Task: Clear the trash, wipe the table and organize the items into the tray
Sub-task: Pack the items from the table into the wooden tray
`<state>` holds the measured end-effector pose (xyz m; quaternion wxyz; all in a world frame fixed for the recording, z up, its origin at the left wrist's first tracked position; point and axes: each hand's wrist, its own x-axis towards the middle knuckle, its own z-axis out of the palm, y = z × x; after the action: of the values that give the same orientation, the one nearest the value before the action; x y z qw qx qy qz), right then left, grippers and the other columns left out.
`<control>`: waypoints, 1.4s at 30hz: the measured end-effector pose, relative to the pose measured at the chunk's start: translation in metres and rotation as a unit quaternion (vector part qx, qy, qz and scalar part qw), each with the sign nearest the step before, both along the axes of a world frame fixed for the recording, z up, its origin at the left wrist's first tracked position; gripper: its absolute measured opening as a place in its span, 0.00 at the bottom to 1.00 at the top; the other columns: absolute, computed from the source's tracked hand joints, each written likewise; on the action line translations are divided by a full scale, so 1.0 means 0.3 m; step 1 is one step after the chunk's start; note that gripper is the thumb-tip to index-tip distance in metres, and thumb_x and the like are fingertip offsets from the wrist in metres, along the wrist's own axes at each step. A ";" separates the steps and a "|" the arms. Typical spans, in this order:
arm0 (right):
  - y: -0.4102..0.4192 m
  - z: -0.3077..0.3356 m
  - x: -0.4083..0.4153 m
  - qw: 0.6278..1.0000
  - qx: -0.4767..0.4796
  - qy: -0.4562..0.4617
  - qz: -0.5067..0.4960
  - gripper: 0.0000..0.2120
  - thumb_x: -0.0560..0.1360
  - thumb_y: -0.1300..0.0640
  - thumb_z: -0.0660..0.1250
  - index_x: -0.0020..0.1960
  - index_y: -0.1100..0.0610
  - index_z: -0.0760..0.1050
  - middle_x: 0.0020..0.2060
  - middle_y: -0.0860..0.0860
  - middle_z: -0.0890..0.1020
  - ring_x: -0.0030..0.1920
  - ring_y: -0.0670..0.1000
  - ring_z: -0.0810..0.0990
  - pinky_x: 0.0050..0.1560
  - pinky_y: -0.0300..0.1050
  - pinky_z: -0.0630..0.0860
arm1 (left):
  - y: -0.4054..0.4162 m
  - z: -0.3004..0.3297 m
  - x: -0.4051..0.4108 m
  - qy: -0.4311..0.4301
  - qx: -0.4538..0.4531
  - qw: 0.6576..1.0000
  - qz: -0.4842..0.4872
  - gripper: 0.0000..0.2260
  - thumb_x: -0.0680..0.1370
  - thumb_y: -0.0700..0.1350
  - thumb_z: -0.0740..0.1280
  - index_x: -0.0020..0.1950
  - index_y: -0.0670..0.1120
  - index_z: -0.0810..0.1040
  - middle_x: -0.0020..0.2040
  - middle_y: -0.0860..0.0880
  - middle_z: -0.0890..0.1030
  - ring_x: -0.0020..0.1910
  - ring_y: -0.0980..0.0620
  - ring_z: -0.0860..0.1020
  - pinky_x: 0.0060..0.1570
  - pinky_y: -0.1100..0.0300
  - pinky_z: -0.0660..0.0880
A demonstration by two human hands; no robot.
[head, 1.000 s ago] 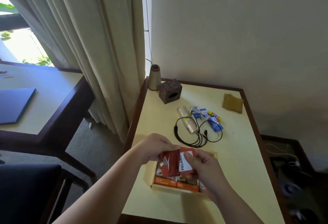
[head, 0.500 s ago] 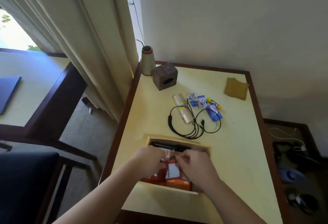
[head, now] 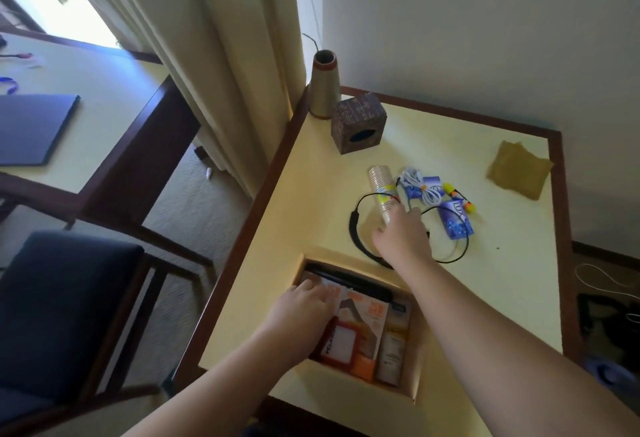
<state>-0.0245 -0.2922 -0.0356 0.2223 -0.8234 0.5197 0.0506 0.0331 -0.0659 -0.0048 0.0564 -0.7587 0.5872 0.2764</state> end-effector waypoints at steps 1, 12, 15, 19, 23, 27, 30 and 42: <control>-0.011 -0.017 0.017 1.000 -0.018 0.015 -0.010 0.28 0.76 0.49 0.72 0.71 0.56 0.68 0.60 0.57 0.71 0.57 0.58 0.77 0.48 0.54 0.83 | 0.006 0.002 0.001 0.013 -0.008 1.000 0.013 0.20 0.82 0.52 0.68 0.74 0.54 0.75 0.71 0.50 0.73 0.68 0.49 0.70 0.67 0.51 0.74; -0.089 -0.043 -0.004 0.998 -0.019 -0.034 -0.052 0.22 0.75 0.49 0.74 0.62 0.53 0.69 0.50 0.53 0.82 0.45 0.57 0.81 0.36 0.47 0.72 | 0.057 -0.034 -0.016 0.027 -0.058 0.997 0.047 0.19 0.81 0.52 0.69 0.73 0.55 0.75 0.69 0.53 0.74 0.64 0.53 0.71 0.60 0.54 0.79; -0.060 0.036 -0.053 0.987 0.024 -0.122 -0.100 0.21 0.75 0.45 0.73 0.62 0.52 0.72 0.47 0.48 0.81 0.41 0.51 0.77 0.34 0.44 0.68 | 0.081 -0.038 -0.017 0.040 -0.088 0.995 0.029 0.23 0.82 0.54 0.67 0.76 0.58 0.69 0.71 0.55 0.73 0.65 0.52 0.73 0.63 0.54 0.77; 0.013 0.130 -0.172 0.973 0.008 -0.196 -0.123 0.18 0.75 0.46 0.70 0.64 0.49 0.78 0.51 0.47 0.80 0.47 0.48 0.78 0.38 0.43 0.72 | 0.082 -0.043 -0.005 0.022 -0.073 0.997 -0.012 0.23 0.82 0.53 0.67 0.78 0.58 0.68 0.76 0.52 0.70 0.75 0.48 0.67 0.72 0.48 0.71; 0.112 0.215 -0.296 0.960 -0.008 -0.249 -0.126 0.16 0.75 0.50 0.72 0.63 0.45 0.80 0.53 0.48 0.75 0.46 0.42 0.77 0.47 0.40 0.70 | 0.061 -0.024 0.004 0.011 -0.058 0.998 -0.029 0.23 0.82 0.53 0.68 0.77 0.58 0.70 0.75 0.51 0.71 0.75 0.48 0.65 0.72 0.48 0.70; 0.194 0.265 -0.399 0.937 0.006 -0.314 -0.154 0.15 0.76 0.51 0.75 0.61 0.41 0.81 0.53 0.48 0.75 0.47 0.42 0.81 0.49 0.33 0.74 | 0.056 -0.028 0.014 -0.011 -0.050 0.997 -0.065 0.23 0.82 0.54 0.69 0.76 0.56 0.71 0.75 0.49 0.71 0.75 0.47 0.65 0.73 0.46 0.69; 0.256 0.304 -0.453 0.896 0.058 -0.388 -0.207 0.14 0.76 0.56 0.76 0.60 0.44 0.83 0.55 0.46 0.80 0.50 0.39 0.82 0.48 0.32 0.77 | 0.080 -0.033 0.026 -0.023 -0.068 0.994 -0.086 0.24 0.82 0.54 0.67 0.78 0.56 0.69 0.76 0.50 0.72 0.76 0.46 0.65 0.75 0.46 0.66; 0.420 0.209 -0.469 0.905 0.214 -0.352 -0.101 0.18 0.75 0.62 0.76 0.55 0.39 0.85 0.52 0.39 0.84 0.54 0.42 0.83 0.50 0.43 0.82 | 0.263 -0.034 0.126 0.004 -0.263 0.964 -0.030 0.11 0.82 0.55 0.62 0.50 0.56 0.84 0.53 0.58 0.81 0.61 0.52 0.77 0.75 0.41 0.68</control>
<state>-0.1652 -0.1661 0.0271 0.5656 -0.6632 0.4649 -0.1554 0.0710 0.0130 -0.0149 -0.1396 -0.7275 0.6621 0.1132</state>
